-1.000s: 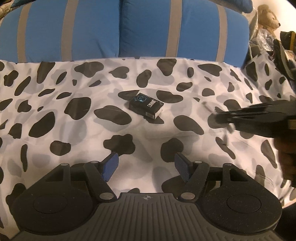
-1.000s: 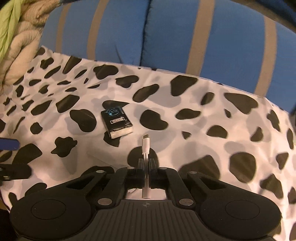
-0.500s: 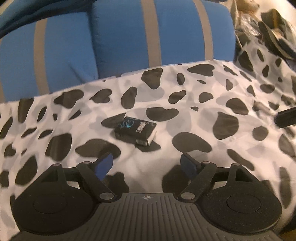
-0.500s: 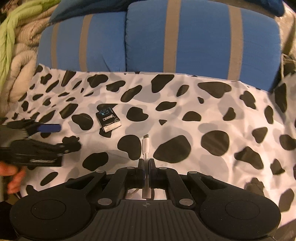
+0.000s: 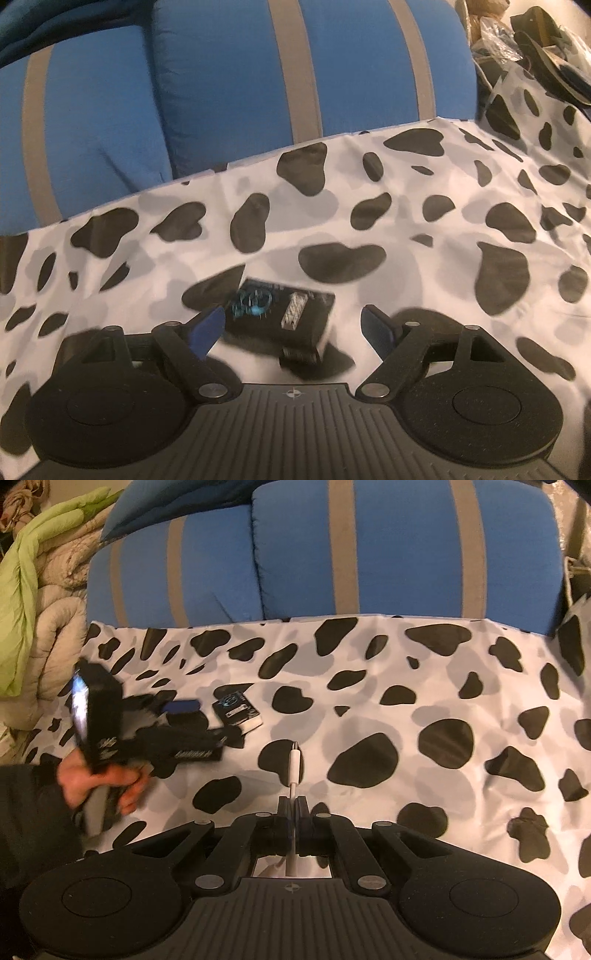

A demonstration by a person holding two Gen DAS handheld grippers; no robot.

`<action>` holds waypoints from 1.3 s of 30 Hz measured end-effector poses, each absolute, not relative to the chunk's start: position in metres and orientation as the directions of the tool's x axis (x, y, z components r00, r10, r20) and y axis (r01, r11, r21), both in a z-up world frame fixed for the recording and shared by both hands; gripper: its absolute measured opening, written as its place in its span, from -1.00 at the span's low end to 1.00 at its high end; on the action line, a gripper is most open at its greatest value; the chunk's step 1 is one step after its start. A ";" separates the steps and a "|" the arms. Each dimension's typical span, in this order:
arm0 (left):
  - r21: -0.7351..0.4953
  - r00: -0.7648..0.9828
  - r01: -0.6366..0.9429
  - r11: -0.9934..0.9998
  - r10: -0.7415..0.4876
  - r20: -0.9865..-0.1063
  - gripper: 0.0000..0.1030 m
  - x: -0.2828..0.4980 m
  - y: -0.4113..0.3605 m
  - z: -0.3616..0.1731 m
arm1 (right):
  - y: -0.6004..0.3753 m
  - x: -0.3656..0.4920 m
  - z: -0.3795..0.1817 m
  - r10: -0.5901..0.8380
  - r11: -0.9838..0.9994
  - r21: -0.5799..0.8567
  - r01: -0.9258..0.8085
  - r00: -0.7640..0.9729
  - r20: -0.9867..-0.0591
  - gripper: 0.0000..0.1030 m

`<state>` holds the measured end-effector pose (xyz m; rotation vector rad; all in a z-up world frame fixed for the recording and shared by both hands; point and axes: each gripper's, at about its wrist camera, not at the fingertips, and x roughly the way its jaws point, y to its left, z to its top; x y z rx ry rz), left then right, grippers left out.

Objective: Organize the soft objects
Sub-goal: 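Grasp the black printed box with the left tool while the right tool holds the cable, then carry the black box and cable with both tools over the cardboard box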

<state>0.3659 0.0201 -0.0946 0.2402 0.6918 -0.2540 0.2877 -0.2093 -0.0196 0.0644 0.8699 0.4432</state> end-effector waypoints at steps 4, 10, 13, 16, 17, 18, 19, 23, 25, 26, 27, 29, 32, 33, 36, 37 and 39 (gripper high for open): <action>0.146 0.731 0.358 0.922 -0.179 -0.658 0.58 0.382 0.020 -0.102 | -0.208 0.290 -0.021 0.416 0.901 0.250 -0.354 0.545 -0.728 -0.92; 0.094 0.691 0.386 0.918 -0.220 -0.689 0.59 0.399 0.032 -0.112 | -0.208 0.291 -0.022 0.434 0.893 0.267 -0.363 0.530 -0.729 -0.92; 0.066 0.662 0.385 0.921 -0.226 -0.715 0.59 0.405 0.039 -0.117 | -0.209 0.291 -0.023 0.435 0.892 0.272 -0.360 0.527 -0.730 -0.92; 0.045 0.644 0.382 0.923 -0.231 -0.729 0.59 0.405 0.045 -0.123 | -0.210 0.291 -0.022 0.439 0.891 0.275 -0.361 0.528 -0.728 -0.92; 0.044 0.647 0.386 0.921 -0.237 -0.725 0.59 0.403 0.046 -0.123 | -0.211 0.291 -0.022 0.441 0.890 0.277 -0.363 0.527 -0.726 -0.92; 0.044 0.645 0.389 0.920 -0.238 -0.726 0.59 0.403 0.046 -0.123 | -0.211 0.291 -0.022 0.442 0.889 0.277 -0.364 0.527 -0.726 -0.92; 0.041 0.642 0.392 0.919 -0.242 -0.727 0.59 0.402 0.046 -0.122 | -0.210 0.291 -0.022 0.441 0.890 0.276 -0.364 0.527 -0.727 -0.92; 0.017 0.614 0.413 0.911 -0.264 -0.744 0.40 0.399 0.043 -0.119 | -0.210 0.293 -0.024 0.432 0.894 0.270 -0.359 0.525 -0.733 -0.92; -0.005 0.597 0.424 0.905 -0.284 -0.751 0.38 0.397 0.041 -0.117 | -0.209 0.294 -0.025 0.425 0.896 0.264 -0.356 0.524 -0.738 -0.92; -0.019 0.589 0.424 0.905 -0.292 -0.753 0.37 0.395 0.040 -0.116 | -0.208 0.294 -0.026 0.421 0.898 0.260 -0.354 0.524 -0.740 -0.92; -0.034 0.583 0.424 0.905 -0.301 -0.755 0.37 0.394 0.039 -0.114 | -0.208 0.294 -0.027 0.416 0.900 0.255 -0.353 0.523 -0.744 -0.92; -0.032 0.583 0.425 0.904 -0.301 -0.755 0.36 0.388 0.034 -0.110 | -0.207 0.294 -0.029 0.403 0.904 0.237 -0.356 0.524 -0.750 -0.92; -0.021 0.589 0.431 0.902 -0.299 -0.751 0.35 0.379 0.027 -0.100 | -0.205 0.294 -0.032 0.376 0.912 0.205 -0.355 0.525 -0.763 -0.92; -0.026 0.589 0.434 0.901 -0.305 -0.748 0.35 0.376 0.025 -0.097 | -0.205 0.294 -0.034 0.369 0.915 0.199 -0.352 0.524 -0.768 -0.92; -0.018 0.599 0.428 0.904 -0.299 -0.743 0.35 0.366 0.020 -0.085 | -0.206 0.295 -0.036 0.343 0.923 0.179 -0.339 0.524 -0.779 -0.92; -0.015 0.603 0.423 0.906 -0.294 -0.742 0.35 0.362 0.019 -0.081 | -0.206 0.295 -0.037 0.333 0.926 0.166 -0.338 0.527 -0.782 -0.92; -0.004 0.617 0.409 0.913 -0.279 -0.736 0.35 0.354 0.016 -0.072 | -0.206 0.294 -0.038 0.321 0.929 0.151 -0.339 0.529 -0.785 -0.92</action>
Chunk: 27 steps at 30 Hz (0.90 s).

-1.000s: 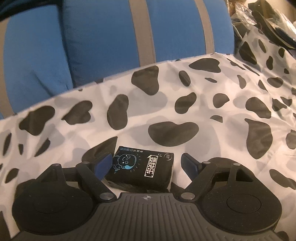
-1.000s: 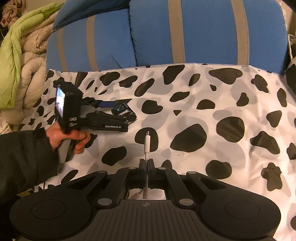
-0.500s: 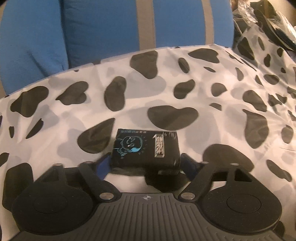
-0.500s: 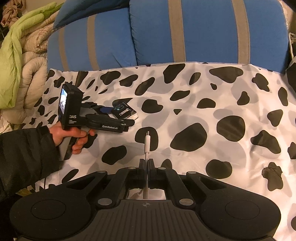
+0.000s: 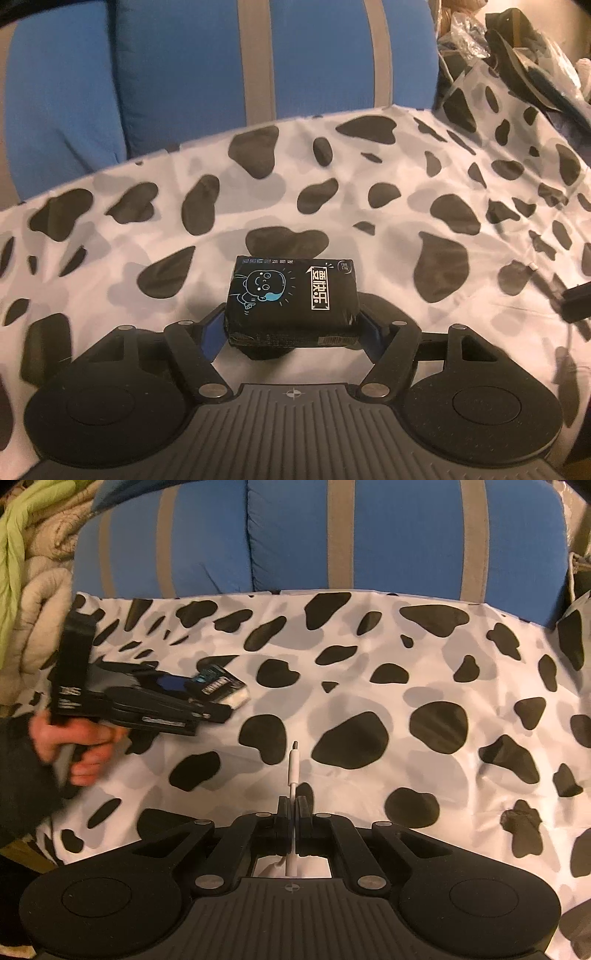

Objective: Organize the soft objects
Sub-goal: 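Carry the black box and cable with both tools over the cardboard box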

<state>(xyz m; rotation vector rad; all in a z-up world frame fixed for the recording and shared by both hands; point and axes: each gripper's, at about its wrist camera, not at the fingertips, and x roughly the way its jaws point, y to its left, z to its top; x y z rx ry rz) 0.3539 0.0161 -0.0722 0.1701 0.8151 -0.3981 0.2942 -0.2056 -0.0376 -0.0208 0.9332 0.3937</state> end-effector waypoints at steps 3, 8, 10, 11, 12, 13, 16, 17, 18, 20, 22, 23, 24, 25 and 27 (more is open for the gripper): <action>-0.007 0.636 0.393 0.920 -0.277 -0.720 0.35 0.340 0.014 -0.058 | -0.205 0.293 -0.039 0.318 0.929 0.148 -0.339 0.528 -0.788 -0.92; 0.005 0.666 0.372 0.928 -0.263 -0.698 0.34 0.314 0.013 -0.041 | -0.204 0.293 -0.042 0.303 0.934 0.140 -0.329 0.521 -0.798 -0.92; 0.011 0.672 0.367 0.930 -0.258 -0.694 0.34 0.303 0.013 -0.036 | -0.205 0.292 -0.044 0.298 0.935 0.137 -0.328 0.514 -0.804 -0.92; 0.014 0.675 0.365 0.931 -0.255 -0.692 0.34 0.298 0.013 -0.034 | -0.205 0.291 -0.045 0.298 0.934 0.138 -0.329 0.510 -0.807 -0.92; 0.017 0.679 0.360 0.933 -0.249 -0.690 0.34 0.292 0.013 -0.031 | -0.204 0.290 -0.045 0.300 0.933 0.139 -0.332 0.504 -0.810 -0.92; 0.021 0.683 0.354 0.935 -0.243 -0.689 0.34 0.285 0.013 -0.029 | -0.204 0.289 -0.046 0.304 0.931 0.144 -0.336 0.495 -0.814 -0.92; 0.034 0.695 0.339 0.940 -0.226 -0.683 0.34 0.268 0.012 -0.022 | -0.202 0.284 -0.046 0.328 0.921 0.170 -0.350 0.462 -0.824 -0.92; 0.044 0.702 0.332 0.942 -0.215 -0.679 0.34 0.261 0.011 -0.020 | -0.201 0.283 -0.046 0.337 0.918 0.180 -0.354 0.453 -0.825 -0.93; 0.049 0.706 0.326 0.944 -0.209 -0.677 0.34 0.256 0.011 -0.017 | -0.200 0.281 -0.045 0.345 0.914 0.189 -0.358 0.446 -0.826 -0.93; 0.047 0.711 0.316 0.947 -0.204 -0.673 0.34 0.245 0.010 -0.013 | -0.200 0.278 -0.045 0.356 0.910 0.202 -0.361 0.435 -0.827 -0.93; 0.048 0.715 0.309 0.950 -0.199 -0.670 0.34 0.235 0.008 -0.009 | -0.199 0.273 -0.044 0.359 0.908 0.204 -0.365 0.432 -0.827 -0.93; 0.045 0.714 0.305 0.951 -0.197 -0.671 0.34 0.229 0.008 -0.007 | -0.200 0.270 -0.043 0.363 0.908 0.207 -0.365 0.432 -0.826 -0.93; 0.040 0.713 0.302 0.952 -0.198 -0.673 0.34 0.225 0.008 -0.006 | -0.200 0.267 -0.041 0.368 0.906 0.214 -0.365 0.432 -0.823 -0.93; 0.035 0.711 0.299 0.954 -0.198 -0.675 0.34 0.220 0.007 -0.005 | -0.201 0.264 -0.039 0.374 0.905 0.221 -0.364 0.432 -0.820 -0.93; 0.034 0.707 0.294 0.955 -0.194 -0.680 0.34 0.210 0.007 -0.004 | -0.204 0.258 -0.037 0.379 0.904 0.228 -0.361 0.434 -0.817 -0.93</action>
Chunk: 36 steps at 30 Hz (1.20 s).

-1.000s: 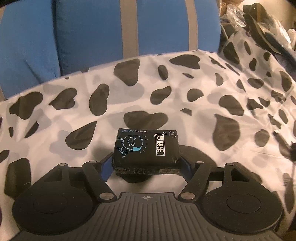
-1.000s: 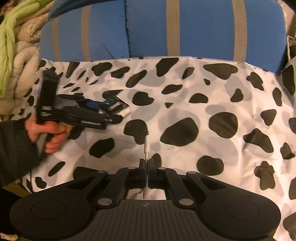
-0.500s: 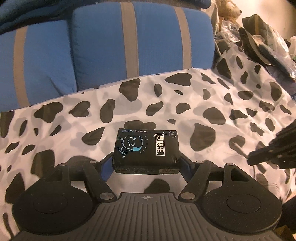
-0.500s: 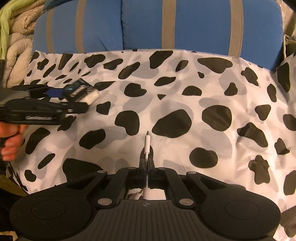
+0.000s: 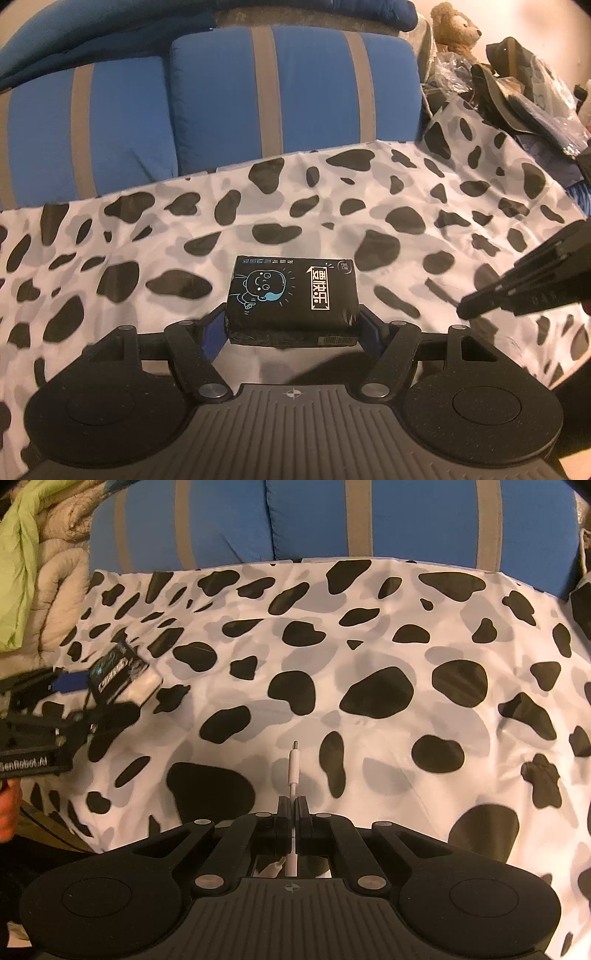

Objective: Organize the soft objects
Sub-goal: 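Carry the black box and cable with both tools over the cardboard box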

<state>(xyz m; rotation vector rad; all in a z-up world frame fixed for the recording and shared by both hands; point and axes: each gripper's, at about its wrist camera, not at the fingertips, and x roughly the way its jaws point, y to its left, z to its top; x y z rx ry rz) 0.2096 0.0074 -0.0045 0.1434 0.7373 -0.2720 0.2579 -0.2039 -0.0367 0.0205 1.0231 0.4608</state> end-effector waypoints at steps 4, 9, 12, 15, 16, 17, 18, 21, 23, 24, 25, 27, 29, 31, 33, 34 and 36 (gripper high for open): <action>0.025 0.702 0.287 0.958 -0.192 -0.686 0.34 0.191 0.008 -0.003 | -0.209 0.246 -0.034 0.382 0.905 0.234 -0.355 0.436 -0.815 -0.92; 0.004 0.696 0.271 0.963 -0.193 -0.692 0.34 0.171 0.008 -0.001 | -0.211 0.236 -0.033 0.385 0.905 0.239 -0.352 0.436 -0.813 -0.92; 0.002 0.690 0.270 0.963 -0.192 -0.698 0.34 0.158 0.007 -0.001 | -0.212 0.229 -0.032 0.389 0.904 0.244 -0.352 0.434 -0.813 -0.93; 0.006 0.678 0.276 0.961 -0.191 -0.710 0.34 0.145 0.004 -0.003 | -0.212 0.219 -0.031 0.395 0.901 0.250 -0.355 0.432 -0.811 -0.92; 0.005 0.672 0.278 0.961 -0.191 -0.716 0.34 0.141 0.003 -0.004 | -0.212 0.215 -0.030 0.399 0.899 0.253 -0.358 0.430 -0.810 -0.92; 0.004 0.665 0.280 0.960 -0.191 -0.722 0.34 0.138 0.001 -0.005 | -0.211 0.211 -0.029 0.402 0.898 0.255 -0.360 0.429 -0.809 -0.92; 0.004 0.659 0.281 0.960 -0.190 -0.728 0.34 0.135 0.000 -0.006 | -0.211 0.208 -0.028 0.404 0.896 0.256 -0.362 0.427 -0.809 -0.93; 0.003 0.638 0.284 0.959 -0.187 -0.747 0.34 0.125 -0.003 -0.009 | -0.209 0.198 -0.027 0.412 0.891 0.263 -0.369 0.418 -0.810 -0.92; 0.002 0.626 0.285 0.959 -0.184 -0.757 0.34 0.119 -0.005 -0.011 | -0.208 0.191 -0.027 0.418 0.887 0.267 -0.376 0.410 -0.811 -0.92; 0.002 0.620 0.285 0.959 -0.183 -0.763 0.34 0.116 -0.006 -0.012 | -0.207 0.188 -0.027 0.420 0.885 0.269 -0.379 0.405 -0.812 -0.92; 0.000 0.616 0.283 0.959 -0.182 -0.766 0.34 0.114 -0.007 -0.012 | -0.206 0.184 -0.027 0.422 0.883 0.270 -0.383 0.401 -0.813 -0.92; -0.004 0.607 0.279 0.960 -0.180 -0.774 0.35 0.108 -0.009 -0.013 | -0.204 0.176 -0.027 0.429 0.878 0.274 -0.392 0.392 -0.814 -0.92; -0.008 0.599 0.276 0.961 -0.179 -0.781 0.34 0.103 -0.010 -0.014 | -0.204 0.169 -0.027 0.432 0.875 0.276 -0.397 0.385 -0.816 -0.92; -0.016 0.588 0.277 0.961 -0.182 -0.788 0.35 0.098 -0.012 -0.015 | -0.203 0.162 -0.027 0.434 0.872 0.277 -0.403 0.376 -0.818 -0.92; -0.020 0.579 0.275 0.961 -0.182 -0.795 0.35 0.093 -0.013 -0.015 | -0.201 0.155 -0.028 0.435 0.869 0.277 -0.409 0.370 -0.821 -0.92; -0.023 0.574 0.274 0.961 -0.183 -0.799 0.35 0.091 -0.014 -0.015 | -0.201 0.151 -0.028 0.436 0.868 0.277 -0.412 0.365 -0.823 -0.92; -0.033 0.561 0.273 0.962 -0.187 -0.807 0.35 0.085 -0.015 -0.016 | -0.199 0.144 -0.029 0.436 0.865 0.275 -0.419 0.357 -0.826 -0.92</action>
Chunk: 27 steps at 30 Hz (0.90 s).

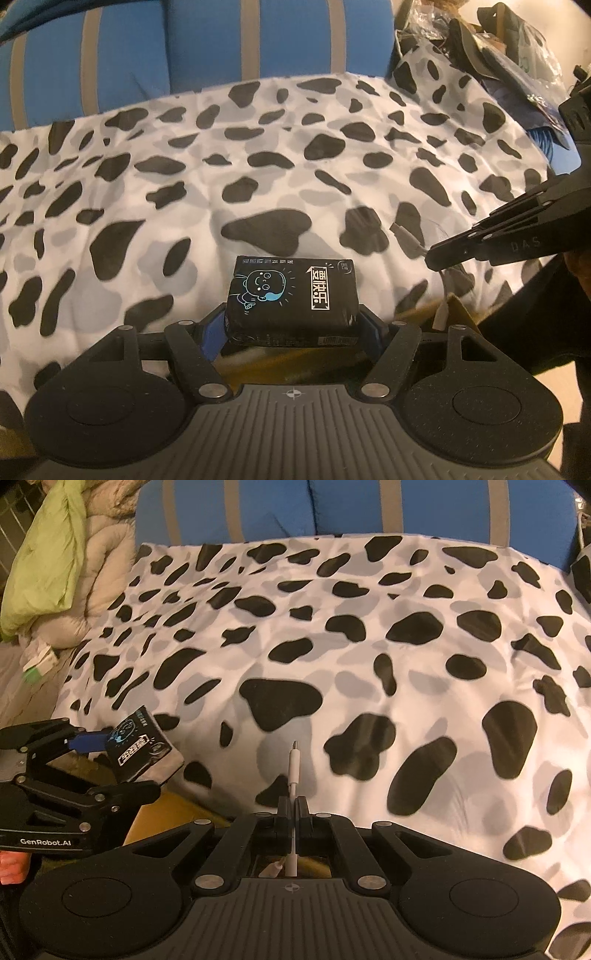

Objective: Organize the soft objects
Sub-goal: 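Carry the black box and cable with both tools over the cardboard box, then open the left tool over the box while the right tool releases the cable inside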

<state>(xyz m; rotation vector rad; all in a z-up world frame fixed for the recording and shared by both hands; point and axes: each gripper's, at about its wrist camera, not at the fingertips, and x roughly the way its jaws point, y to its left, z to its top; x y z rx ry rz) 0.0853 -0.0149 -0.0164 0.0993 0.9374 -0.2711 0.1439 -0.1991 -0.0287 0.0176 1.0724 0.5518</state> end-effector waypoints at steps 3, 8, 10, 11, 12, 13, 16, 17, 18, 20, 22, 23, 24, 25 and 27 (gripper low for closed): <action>-0.048 0.541 0.267 0.962 -0.191 -0.819 0.35 0.077 -0.016 -0.018 | -0.195 0.132 -0.030 0.437 0.860 0.275 -0.430 0.341 -0.833 -0.92; -0.064 0.510 0.252 0.965 -0.189 -0.839 0.35 0.065 -0.017 -0.020 | -0.187 0.112 -0.032 0.436 0.849 0.271 -0.453 0.313 -0.844 -0.92; -0.071 0.500 0.248 0.966 -0.190 -0.845 0.35 0.061 -0.018 -0.021 | -0.184 0.106 -0.033 0.437 0.845 0.271 -0.461 0.302 -0.847 -0.92; -0.074 0.494 0.245 0.967 -0.190 -0.848 0.35 0.059 -0.018 -0.021 | -0.183 0.103 -0.033 0.436 0.844 0.271 -0.462 0.298 -0.849 -0.92; -0.076 0.489 0.243 0.967 -0.190 -0.851 0.35 0.058 -0.019 -0.021 | -0.182 0.101 -0.033 0.435 0.843 0.271 -0.464 0.294 -0.851 -0.92; -0.078 0.485 0.240 0.968 -0.189 -0.854 0.34 0.056 -0.019 -0.022 | -0.181 0.098 -0.034 0.434 0.842 0.270 -0.467 0.290 -0.853 -0.92; -0.079 0.463 0.231 0.970 -0.181 -0.868 0.35 0.052 -0.020 -0.024 | -0.178 0.090 -0.037 0.425 0.840 0.263 -0.475 0.274 -0.863 -0.92; -0.078 0.454 0.230 0.970 -0.178 -0.873 0.34 0.052 -0.020 -0.026 | -0.176 0.089 -0.038 0.421 0.839 0.260 -0.479 0.268 -0.866 -0.92; -0.076 0.445 0.227 0.971 -0.173 -0.878 0.34 0.051 -0.021 -0.027 | -0.175 0.086 -0.039 0.418 0.837 0.256 -0.484 0.262 -0.870 -0.92; -0.074 0.425 0.221 0.972 -0.165 -0.890 0.34 0.050 -0.021 -0.029 | -0.172 0.081 -0.042 0.409 0.834 0.248 -0.492 0.250 -0.878 -0.92; -0.074 0.405 0.218 0.973 -0.159 -0.900 0.34 0.050 -0.021 -0.032 | -0.168 0.076 -0.045 0.397 0.832 0.239 -0.501 0.235 -0.887 -0.92; -0.072 0.395 0.217 0.974 -0.155 -0.906 0.34 0.050 -0.021 -0.034 | -0.167 0.075 -0.046 0.392 0.831 0.235 -0.504 0.231 -0.890 -0.92; -0.070 0.384 0.215 0.974 -0.150 -0.911 0.34 0.050 -0.021 -0.036 | -0.165 0.073 -0.047 0.386 0.830 0.230 -0.508 0.226 -0.894 -0.92; -0.067 0.375 0.213 0.975 -0.145 -0.915 0.34 0.051 -0.021 -0.037 | -0.164 0.073 -0.049 0.379 0.830 0.224 -0.510 0.223 -0.898 -0.92; -0.066 0.361 0.208 0.976 -0.139 -0.922 0.34 0.052 -0.020 -0.040 | -0.163 0.073 -0.051 0.370 0.833 0.219 -0.508 0.217 -0.903 -0.92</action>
